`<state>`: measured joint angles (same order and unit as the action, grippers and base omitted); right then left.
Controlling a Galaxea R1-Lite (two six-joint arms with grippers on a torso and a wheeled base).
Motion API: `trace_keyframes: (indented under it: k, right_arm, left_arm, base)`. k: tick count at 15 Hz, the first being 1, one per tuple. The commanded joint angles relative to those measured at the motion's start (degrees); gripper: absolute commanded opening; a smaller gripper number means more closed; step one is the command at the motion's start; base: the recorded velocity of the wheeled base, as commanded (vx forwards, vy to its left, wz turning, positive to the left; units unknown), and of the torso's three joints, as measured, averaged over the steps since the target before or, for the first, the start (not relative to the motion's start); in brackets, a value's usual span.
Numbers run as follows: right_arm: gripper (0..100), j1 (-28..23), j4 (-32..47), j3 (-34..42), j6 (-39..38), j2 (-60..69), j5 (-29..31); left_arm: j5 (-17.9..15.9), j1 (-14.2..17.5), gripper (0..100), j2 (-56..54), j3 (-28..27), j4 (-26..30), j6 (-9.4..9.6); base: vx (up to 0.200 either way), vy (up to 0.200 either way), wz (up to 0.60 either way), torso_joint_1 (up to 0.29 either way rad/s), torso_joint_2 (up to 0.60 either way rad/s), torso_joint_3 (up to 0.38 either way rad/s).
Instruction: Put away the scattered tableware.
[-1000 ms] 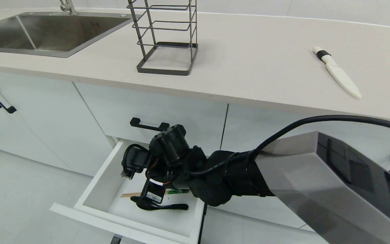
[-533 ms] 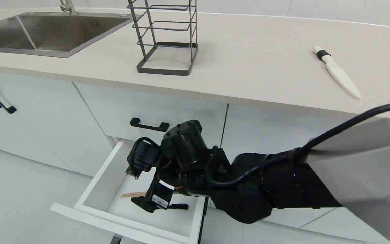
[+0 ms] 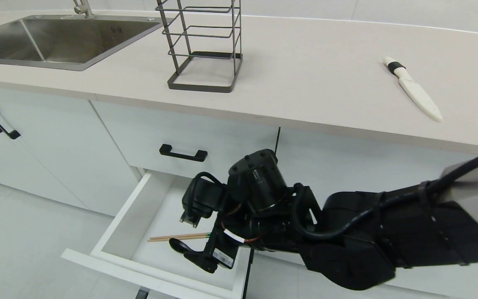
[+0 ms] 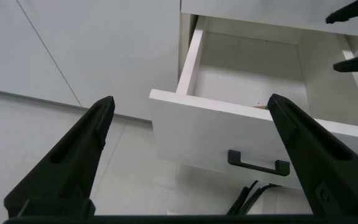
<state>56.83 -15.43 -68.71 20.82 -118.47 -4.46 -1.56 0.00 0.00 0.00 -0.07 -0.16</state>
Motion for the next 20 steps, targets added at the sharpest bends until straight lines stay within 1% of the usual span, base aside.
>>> trace_keyframes:
  k: [1, 2, 4, 5, 6, 8, 10, 12, 13, 14, 15, 17, 18, 20]
  right_arm:
    - [100, -0.23, -0.65, 11.31, -2.72, 10.36, 1.56]
    - [100, -0.23, -2.06, 14.83, -3.51, 12.56, 1.56]
    - [100, -1.11, -6.54, 24.59, -4.56, 18.71, 2.09]
    - [100, -2.34, -6.89, 28.63, -4.56, 22.05, 2.53]
    - [100, -3.92, -6.89, 30.91, -4.39, 24.34, 2.53]
    - [100, -7.17, -6.8, 39.44, -4.65, 33.83, 2.35]
    - [100, -8.4, -6.63, 46.91, -4.74, 43.23, 2.35]
    - [100, -8.67, -5.92, 51.74, -5.97, 51.14, 2.53]
    - [100, -8.76, -3.73, 54.38, -7.64, 57.74, 3.32]
    - [100, -8.84, -2.76, 55.43, -8.43, 60.2, 3.49]
    - [100, -8.84, -2.58, 58.16, -10.45, 64.68, 3.49]
    - [100, -8.84, -2.41, 60.44, -12.03, 70.92, 3.49]
    - [100, -8.84, -2.32, 60.53, -12.03, 71.62, 3.49]
    - [100, -8.84, 0.49, 61.94, -16.69, 79.36, 3.49]
  left_arm:
    - [-0.02, 0.0, 100, 0.09, 0.0, -0.01, -0.02]
    - [-0.02, 0.0, 100, 0.09, 0.0, -0.01, -0.02]
    - [-0.02, 0.0, 100, 0.09, 0.0, -0.01, -0.02]
    - [-0.02, 0.0, 100, 0.09, 0.0, -0.01, -0.02]
    - [-0.02, 0.0, 100, 0.09, 0.0, -0.01, -0.02]
    - [-0.02, 0.0, 100, 0.09, 0.0, -0.01, -0.02]
    - [-0.02, 0.0, 100, 0.09, 0.0, -0.01, -0.02]
    - [-0.02, 0.0, 100, 0.09, 0.0, -0.01, -0.02]
    - [-0.02, 0.0, 100, 0.09, 0.0, -0.1, -0.02]
    - [-0.02, 0.0, 100, 0.09, 0.0, -0.01, -0.02]
    - [-0.02, 0.0, 100, 0.09, 0.0, -0.01, -0.02]
    - [-0.02, 0.0, 100, 0.09, 0.0, -0.01, -0.02]
    - [-0.02, 0.0, 100, 0.09, 0.0, -0.01, -0.02]
    - [-0.02, 0.0, 100, 0.09, 0.0, -0.01, -0.02]
  base:
    - [0.0, 0.0, 0.0, 0.0, 0.0, 0.0]
    - [0.0, 0.0, 0.0, 0.0, 0.0, 0.0]
    - [0.0, 0.0, 0.0, 0.0, 0.0, 0.0]
    - [0.0, 0.0, 0.0, 0.0, 0.0, 0.0]
    - [0.0, 0.0, 0.0, 0.0, 0.0, 0.0]
    - [0.0, 0.0, 0.0, 0.0, 0.0, 0.0]
    - [0.0, 0.0, 0.0, 0.0, 0.0, 0.0]
    - [0.0, 0.0, 0.0, 0.0, 0.0, 0.0]
    - [0.0, 0.0, 0.0, 0.0, 0.0, 0.0]
    - [0.0, 0.0, 0.0, 0.0, 0.0, 0.0]
    - [0.0, 0.0, 0.0, 0.0, 0.0, 0.0]
    - [0.0, 0.0, 0.0, 0.0, 0.0, 0.0]
    - [0.0, 0.0, 0.0, 0.0, 0.0, 0.0]
    - [0.0, 0.0, 0.0, 0.0, 0.0, 0.0]
